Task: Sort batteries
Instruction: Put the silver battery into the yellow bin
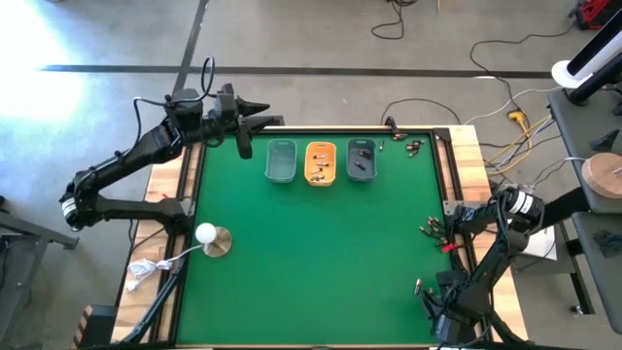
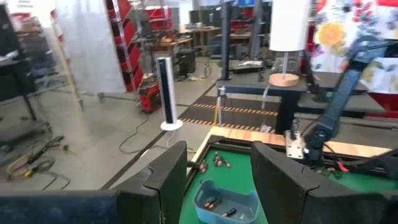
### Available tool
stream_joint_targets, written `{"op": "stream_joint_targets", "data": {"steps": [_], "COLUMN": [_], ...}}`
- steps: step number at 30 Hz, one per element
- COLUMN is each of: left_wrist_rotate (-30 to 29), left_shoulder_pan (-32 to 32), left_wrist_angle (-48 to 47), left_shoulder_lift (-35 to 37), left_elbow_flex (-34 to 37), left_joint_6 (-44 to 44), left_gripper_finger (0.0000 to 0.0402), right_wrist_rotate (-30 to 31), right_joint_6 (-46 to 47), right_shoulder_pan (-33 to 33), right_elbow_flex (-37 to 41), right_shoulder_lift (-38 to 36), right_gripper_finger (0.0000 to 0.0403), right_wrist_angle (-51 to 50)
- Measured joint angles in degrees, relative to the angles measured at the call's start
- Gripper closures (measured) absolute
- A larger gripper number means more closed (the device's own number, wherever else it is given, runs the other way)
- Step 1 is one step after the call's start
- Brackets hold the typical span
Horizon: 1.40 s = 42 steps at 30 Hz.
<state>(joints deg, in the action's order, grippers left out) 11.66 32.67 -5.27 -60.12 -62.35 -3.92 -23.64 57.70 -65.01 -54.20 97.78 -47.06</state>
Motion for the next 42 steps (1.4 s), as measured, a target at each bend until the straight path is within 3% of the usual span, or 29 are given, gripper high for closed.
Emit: {"op": "stream_joint_targets", "data": {"steps": [17, 26, 33, 42], "left_wrist_rotate": [-2.06, -2.30, -2.32, -3.78], "left_shoulder_pan": [-0.39, -0.37, -0.31, -0.31], "left_wrist_angle": [0.18, -3.04, -5.11, -6.34], "left_shoulder_lift": [2.52, 6.76, 11.12, 14.26], "left_elbow_flex": [0.33, 0.33, 0.27, 0.24], "left_joint_6": [1.39, -0.49, -1.56, -1.62], "left_gripper_finger": [0.0245, 0.0245, 0.0245, 0.0245], "right_wrist_rotate": [1.18, 4.80, 11.05, 27.59], "right_joint_6": [-5.06, -13.63, -21.66, -37.07], "right_shoulder_pan": [3.21, 10.93, 20.07, 35.78], "right_elbow_flex": [0.12, 0.07, -2.68, -11.47], "right_shoulder_lift": [-1.43, -3.84, -4.24, -4.33], "right_gripper_finger": [0.0196, 0.0197, 0.0200, 0.0197], "right_wrist_angle": [-2.59, -9.14, -15.72, -21.96]}}
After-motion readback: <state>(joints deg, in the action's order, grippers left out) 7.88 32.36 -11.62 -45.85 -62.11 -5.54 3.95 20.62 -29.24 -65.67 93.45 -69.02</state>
